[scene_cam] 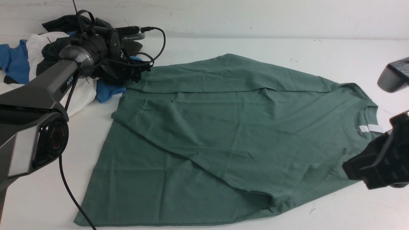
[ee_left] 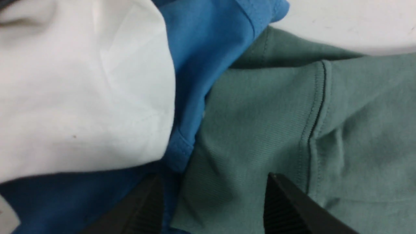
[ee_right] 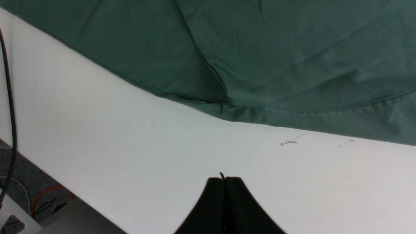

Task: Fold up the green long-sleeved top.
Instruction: Use the left arm to clamp the cuff farthest from it, then use the left arm to drag and drop the cuff onto the cuff closest to the left arm

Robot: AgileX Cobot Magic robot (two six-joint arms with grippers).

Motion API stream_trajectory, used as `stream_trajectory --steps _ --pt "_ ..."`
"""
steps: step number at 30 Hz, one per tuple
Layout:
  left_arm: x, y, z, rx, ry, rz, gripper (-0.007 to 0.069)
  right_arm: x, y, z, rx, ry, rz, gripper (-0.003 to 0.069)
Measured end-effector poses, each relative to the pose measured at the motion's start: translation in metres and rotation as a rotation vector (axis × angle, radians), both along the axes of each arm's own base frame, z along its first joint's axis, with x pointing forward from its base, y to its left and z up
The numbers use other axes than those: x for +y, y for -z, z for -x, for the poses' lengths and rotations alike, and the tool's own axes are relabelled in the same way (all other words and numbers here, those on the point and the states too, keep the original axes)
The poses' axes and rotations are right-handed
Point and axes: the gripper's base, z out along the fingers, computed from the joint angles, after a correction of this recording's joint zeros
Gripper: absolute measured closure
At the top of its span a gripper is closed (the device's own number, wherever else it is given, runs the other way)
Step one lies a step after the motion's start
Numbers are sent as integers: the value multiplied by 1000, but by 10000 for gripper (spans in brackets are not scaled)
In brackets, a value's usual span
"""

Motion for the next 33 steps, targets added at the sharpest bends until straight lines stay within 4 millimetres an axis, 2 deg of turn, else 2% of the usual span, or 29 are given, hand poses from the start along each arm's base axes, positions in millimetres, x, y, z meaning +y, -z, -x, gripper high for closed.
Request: stream_trajectory --steps 2,9,12,13,15,16,17,22,26,33 --pt "0 7 -1 7 0 2 228 0 0 0 0 0 0 670" --pt "-1 8 -3 -14 1 5 255 0 0 0 0 0 0 670" --pt "0 8 -3 -23 0 7 359 0 0 0 0 0 0 670" --pt "0 8 -3 -23 0 7 367 0 0 0 0 0 0 670" --pt "0 8 -4 -24 0 7 477 0 0 0 0 0 0 670" --pt "0 8 -4 -24 0 7 485 0 0 0 0 0 0 670" --pt "0 8 -4 -24 0 7 569 0 0 0 0 0 0 670" --pt "0 5 -3 -28 26 -13 617 0 0 0 0 4 -1 670" --pt "0 -11 1 -22 31 -20 618 0 0 0 -4 4 -1 670" --pt "1 -67 14 -55 35 -7 618 0 -1 -2 -24 10 -8 670"
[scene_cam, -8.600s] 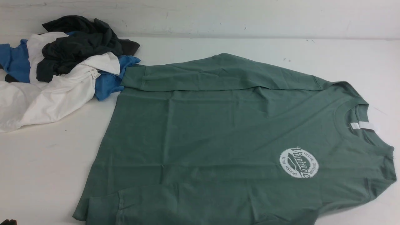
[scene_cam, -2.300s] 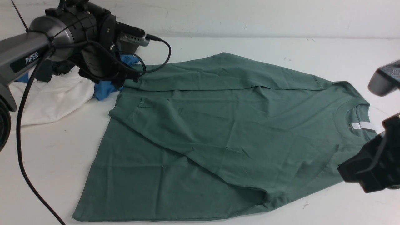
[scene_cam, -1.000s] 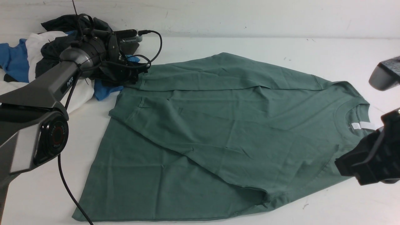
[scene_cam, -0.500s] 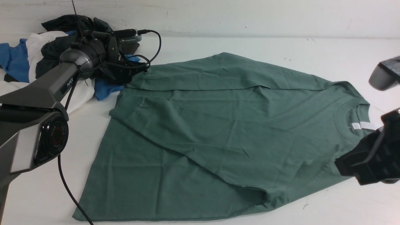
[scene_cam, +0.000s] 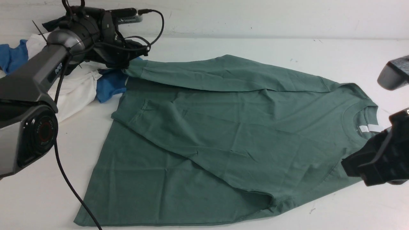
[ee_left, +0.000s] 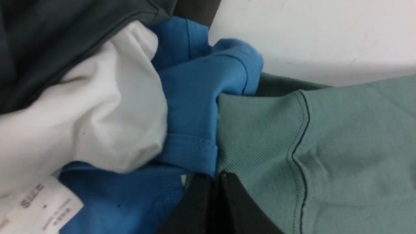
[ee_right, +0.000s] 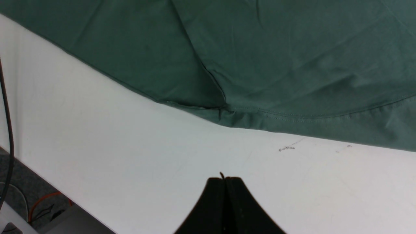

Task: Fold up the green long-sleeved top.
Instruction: Use the left arm to drag and drop the cuff onto the cuff closest to the left arm

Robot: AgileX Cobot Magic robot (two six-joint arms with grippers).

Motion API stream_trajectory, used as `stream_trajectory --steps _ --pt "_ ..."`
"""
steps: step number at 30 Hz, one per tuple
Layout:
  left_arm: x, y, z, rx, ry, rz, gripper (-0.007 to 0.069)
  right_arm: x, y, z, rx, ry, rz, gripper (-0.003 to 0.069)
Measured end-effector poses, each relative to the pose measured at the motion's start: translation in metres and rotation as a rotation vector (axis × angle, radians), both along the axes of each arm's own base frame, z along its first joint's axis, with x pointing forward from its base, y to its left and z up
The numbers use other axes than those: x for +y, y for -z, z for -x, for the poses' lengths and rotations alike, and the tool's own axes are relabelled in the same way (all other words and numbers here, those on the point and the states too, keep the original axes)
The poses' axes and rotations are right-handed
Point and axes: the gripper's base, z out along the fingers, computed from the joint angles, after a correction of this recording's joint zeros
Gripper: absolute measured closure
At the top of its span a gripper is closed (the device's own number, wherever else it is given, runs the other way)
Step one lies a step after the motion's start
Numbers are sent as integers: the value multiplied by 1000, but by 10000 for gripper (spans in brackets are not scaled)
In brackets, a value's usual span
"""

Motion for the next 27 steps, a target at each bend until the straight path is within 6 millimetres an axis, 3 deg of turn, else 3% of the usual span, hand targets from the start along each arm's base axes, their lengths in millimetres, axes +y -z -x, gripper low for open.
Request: stream_trajectory --steps 6,10,18,23,27 --pt "0 -39 23 83 19 5 618 -4 -2 -7 -81 31 42 670" --pt "-1 -53 37 160 30 6 618 -7 0 -11 -88 63 68 670" --pt "-30 -91 66 180 121 -21 618 -7 2 -13 -77 84 76 670" --pt "-53 -93 90 232 172 -29 618 -8 3 -12 -59 81 84 670" --pt "-56 -86 110 297 168 -48 618 -8 3 -11 -51 80 87 670"
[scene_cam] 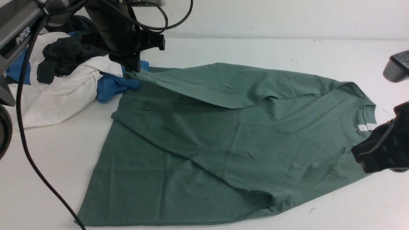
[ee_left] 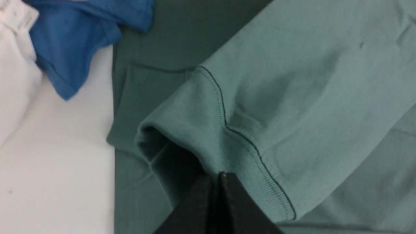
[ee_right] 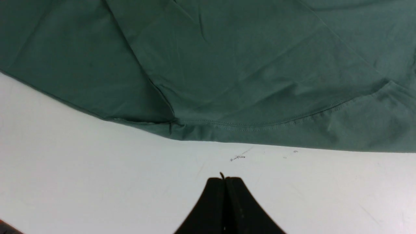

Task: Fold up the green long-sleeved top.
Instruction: Use the left arm to drag and drop the cuff onto the cuff closest to the left arm, then use both arms simultaneously to clamp the lower edge of the clothing fabric

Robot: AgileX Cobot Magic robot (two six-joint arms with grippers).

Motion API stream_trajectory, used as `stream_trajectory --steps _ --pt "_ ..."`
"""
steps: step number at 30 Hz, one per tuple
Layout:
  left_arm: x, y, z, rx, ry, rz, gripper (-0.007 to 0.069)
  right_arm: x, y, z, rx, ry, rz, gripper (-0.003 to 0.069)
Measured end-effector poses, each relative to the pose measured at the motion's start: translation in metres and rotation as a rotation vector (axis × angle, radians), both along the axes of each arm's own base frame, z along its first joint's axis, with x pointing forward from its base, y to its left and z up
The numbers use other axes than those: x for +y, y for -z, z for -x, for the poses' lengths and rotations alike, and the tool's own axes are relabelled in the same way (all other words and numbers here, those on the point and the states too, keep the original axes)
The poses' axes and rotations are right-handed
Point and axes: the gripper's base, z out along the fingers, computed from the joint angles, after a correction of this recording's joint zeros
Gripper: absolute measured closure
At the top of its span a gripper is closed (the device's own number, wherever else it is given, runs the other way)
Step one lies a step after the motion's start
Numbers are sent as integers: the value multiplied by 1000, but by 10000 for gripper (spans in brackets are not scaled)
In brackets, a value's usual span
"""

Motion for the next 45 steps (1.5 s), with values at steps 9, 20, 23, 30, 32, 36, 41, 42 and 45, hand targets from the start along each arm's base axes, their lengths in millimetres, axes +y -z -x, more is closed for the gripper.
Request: stream_trajectory --steps 9,20,23,30,32,36,41,42,45 --pt "16 13 42 110 -38 -81 618 1 0 1 16 -2 -9 670" --pt "17 57 57 264 -40 -99 615 4 0 1 19 -1 -45 670" --pt "14 64 56 289 -42 -69 566 4 -1 1 11 0 -53 670" --pt "11 70 59 318 -26 -38 384 5 -1 1 11 -2 -63 670" --pt "11 74 67 344 -8 -29 354 5 -1 1 12 -3 -67 670" --pt "17 84 95 410 22 -43 345 5 -1 1 14 -3 -70 670" --pt "33 90 136 470 24 -97 356 5 -1 2 18 -4 -68 670" --pt "38 90 144 477 17 -99 375 5 -1 2 19 -5 -67 670" --pt "55 88 165 489 -33 -96 457 5 -1 2 23 -7 -65 670"
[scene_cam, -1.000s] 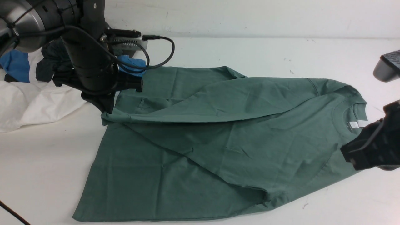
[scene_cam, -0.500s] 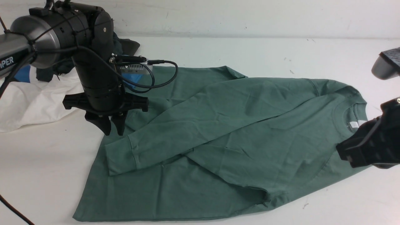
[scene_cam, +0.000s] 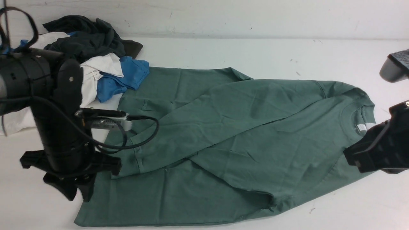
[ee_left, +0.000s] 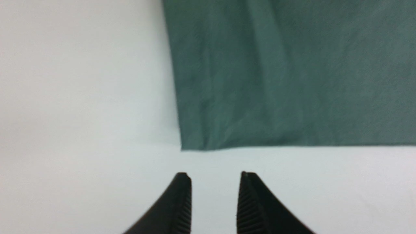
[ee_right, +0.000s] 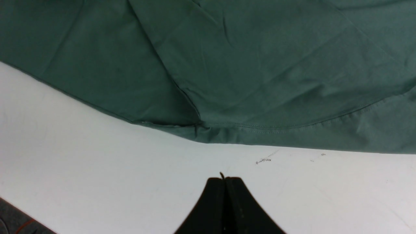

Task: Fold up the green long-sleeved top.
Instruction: Use both arms simultaneously to clamp the lower edge of the clothing fabric

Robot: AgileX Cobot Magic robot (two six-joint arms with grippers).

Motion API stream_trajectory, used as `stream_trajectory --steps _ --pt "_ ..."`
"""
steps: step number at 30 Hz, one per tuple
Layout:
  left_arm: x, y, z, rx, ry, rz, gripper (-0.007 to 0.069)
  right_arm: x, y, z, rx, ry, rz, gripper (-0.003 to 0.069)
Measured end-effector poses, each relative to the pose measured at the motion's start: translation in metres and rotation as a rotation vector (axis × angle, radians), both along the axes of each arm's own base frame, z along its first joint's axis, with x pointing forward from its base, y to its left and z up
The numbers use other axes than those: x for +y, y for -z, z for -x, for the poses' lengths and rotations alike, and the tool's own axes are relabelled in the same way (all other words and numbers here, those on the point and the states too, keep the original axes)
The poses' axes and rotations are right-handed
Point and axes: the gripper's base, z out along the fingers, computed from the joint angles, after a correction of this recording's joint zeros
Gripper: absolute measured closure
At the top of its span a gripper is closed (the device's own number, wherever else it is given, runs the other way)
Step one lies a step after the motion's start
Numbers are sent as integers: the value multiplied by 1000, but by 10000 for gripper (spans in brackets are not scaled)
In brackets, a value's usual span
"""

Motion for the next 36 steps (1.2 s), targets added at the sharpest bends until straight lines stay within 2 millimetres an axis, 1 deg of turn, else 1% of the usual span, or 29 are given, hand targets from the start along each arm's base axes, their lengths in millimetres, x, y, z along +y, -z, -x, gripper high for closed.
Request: stream_trajectory --steps 1,3,4,6,8,11,14,15,16,17,18,19,20,23,25,26,27,28,32,34,35,36 --pt "3 -2 2 -5 -9 1 472 0 0 0 0 0 0 670" --pt "16 0 15 6 -71 -3 554 0 0 0 0 -4 3 670" --pt "21 3 20 16 -88 -5 584 0 0 0 -1 -7 4 670" --pt "25 13 28 39 -101 -9 620 0 0 0 -2 -12 6 670" --pt "25 18 30 37 -101 -9 626 0 0 0 -2 -14 6 670" --pt "23 24 25 -1 -97 -2 612 1 0 1 1 -16 -1 670" --pt "21 29 18 -50 -98 12 545 2 0 1 4 -18 -11 670" --pt "21 29 18 -49 -98 12 538 2 0 1 4 -19 -10 670" --pt "21 33 14 -70 -98 15 473 2 0 1 4 -20 -13 670" --pt "20 35 11 -84 -99 19 431 2 0 1 4 -20 -13 670" --pt "20 36 11 -83 -99 20 414 2 0 1 4 -20 -13 670" --pt "19 39 8 -93 -103 26 354 2 0 1 4 -20 -16 670" --pt "19 42 6 -96 -106 29 312 2 0 1 4 -21 -16 670" --pt "18 51 2 -85 -111 32 223 2 -1 1 -1 -20 -22 670" --pt "18 55 1 -77 -112 32 203 3 -1 0 -5 -19 -23 670" --pt "17 62 0 -58 -115 32 186 3 -1 -1 -14 -17 -27 670" --pt "17 63 0 -57 -116 33 186 3 -1 -1 -14 -17 -27 670" --pt "16 69 -1 -31 -127 39 188 3 -2 -1 -15 -18 -31 670" --pt "14 71 -2 -18 -136 47 219 4 -2 0 -9 -18 -41 670" --pt "13 72 -4 -9 -134 54 292 4 -2 0 -6 -27 -39 669" --pt "13 72 -4 -7 -132 57 300 4 -2 0 -6 -27 -39 669" --pt "13 72 -4 -7 -123 63 351 4 -2 0 -6 -28 -38 669"
